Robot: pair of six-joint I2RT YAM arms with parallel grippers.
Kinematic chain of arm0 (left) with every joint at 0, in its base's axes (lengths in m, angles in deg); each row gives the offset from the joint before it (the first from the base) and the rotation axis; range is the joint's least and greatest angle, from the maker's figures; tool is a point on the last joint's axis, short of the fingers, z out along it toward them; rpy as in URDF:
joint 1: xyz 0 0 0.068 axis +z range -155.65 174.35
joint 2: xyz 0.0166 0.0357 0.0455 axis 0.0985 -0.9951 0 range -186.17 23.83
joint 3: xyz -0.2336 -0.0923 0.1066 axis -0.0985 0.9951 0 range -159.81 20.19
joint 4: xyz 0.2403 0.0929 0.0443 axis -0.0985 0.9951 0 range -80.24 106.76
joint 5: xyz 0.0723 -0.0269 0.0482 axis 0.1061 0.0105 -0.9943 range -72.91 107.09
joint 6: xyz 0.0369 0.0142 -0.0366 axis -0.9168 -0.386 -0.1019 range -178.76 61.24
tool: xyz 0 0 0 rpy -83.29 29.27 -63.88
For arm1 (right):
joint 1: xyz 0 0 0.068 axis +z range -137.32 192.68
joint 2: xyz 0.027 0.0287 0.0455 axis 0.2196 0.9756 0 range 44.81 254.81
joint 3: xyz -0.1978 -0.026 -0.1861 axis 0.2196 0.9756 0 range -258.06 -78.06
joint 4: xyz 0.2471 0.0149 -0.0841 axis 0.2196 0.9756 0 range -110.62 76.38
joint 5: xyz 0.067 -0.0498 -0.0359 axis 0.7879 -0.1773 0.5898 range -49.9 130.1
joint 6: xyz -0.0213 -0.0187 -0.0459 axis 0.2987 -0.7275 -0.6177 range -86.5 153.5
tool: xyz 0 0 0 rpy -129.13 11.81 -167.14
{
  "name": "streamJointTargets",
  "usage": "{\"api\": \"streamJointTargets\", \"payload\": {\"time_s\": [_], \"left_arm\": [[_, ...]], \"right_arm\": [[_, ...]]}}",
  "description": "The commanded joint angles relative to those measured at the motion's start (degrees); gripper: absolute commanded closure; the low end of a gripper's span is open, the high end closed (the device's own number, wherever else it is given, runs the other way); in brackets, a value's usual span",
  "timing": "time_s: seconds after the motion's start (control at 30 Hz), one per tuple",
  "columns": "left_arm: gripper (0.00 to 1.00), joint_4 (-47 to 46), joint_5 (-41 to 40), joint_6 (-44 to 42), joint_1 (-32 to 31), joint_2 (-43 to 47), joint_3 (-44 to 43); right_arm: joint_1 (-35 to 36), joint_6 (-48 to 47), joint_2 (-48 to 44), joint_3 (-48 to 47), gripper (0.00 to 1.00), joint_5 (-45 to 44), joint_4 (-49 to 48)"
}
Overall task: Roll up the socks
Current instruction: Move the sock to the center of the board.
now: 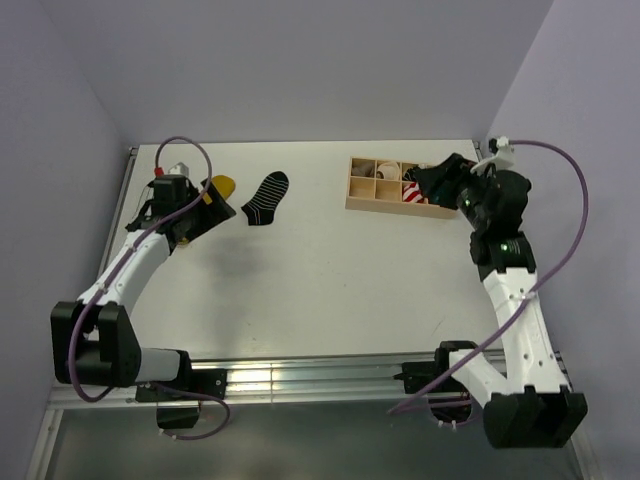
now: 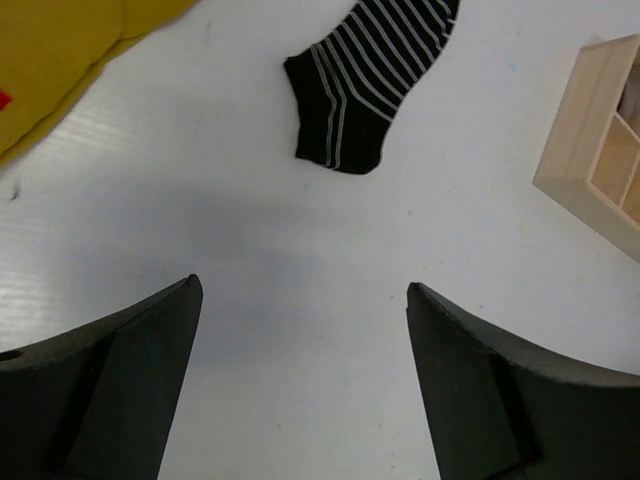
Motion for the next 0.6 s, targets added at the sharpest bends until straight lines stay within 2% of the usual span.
{"api": "streamJointTargets", "payload": {"time_s": [0.0,0.17,0.3,0.4,0.57], "left_arm": [[0.12,-2.15,-2.20,2.37,-4.71,-3.64,-8.20],[0.12,-2.24,-5.55,3.95,-9.56,-16.38,-16.39],[0.13,-2.50,-6.60,4.05,-12.55,-26.49,-24.12],[0.13,-1.98,-6.70,4.13,-14.49,-34.31,-31.75],[0.13,-1.63,-7.05,4.75,-16.16,-43.73,-36.52]], "right_arm": [[-0.42,3.82,-6.96,7.26,0.21,3.96,-7.14],[1.06,7.70,-14.36,15.90,0.13,6.16,-9.36],[4.05,9.37,-15.94,22.22,0.13,9.58,-11.29],[4.33,8.67,-16.65,24.08,0.13,11.00,-11.20],[4.50,3.75,-18.49,24.26,0.13,11.26,-6.20]]}}
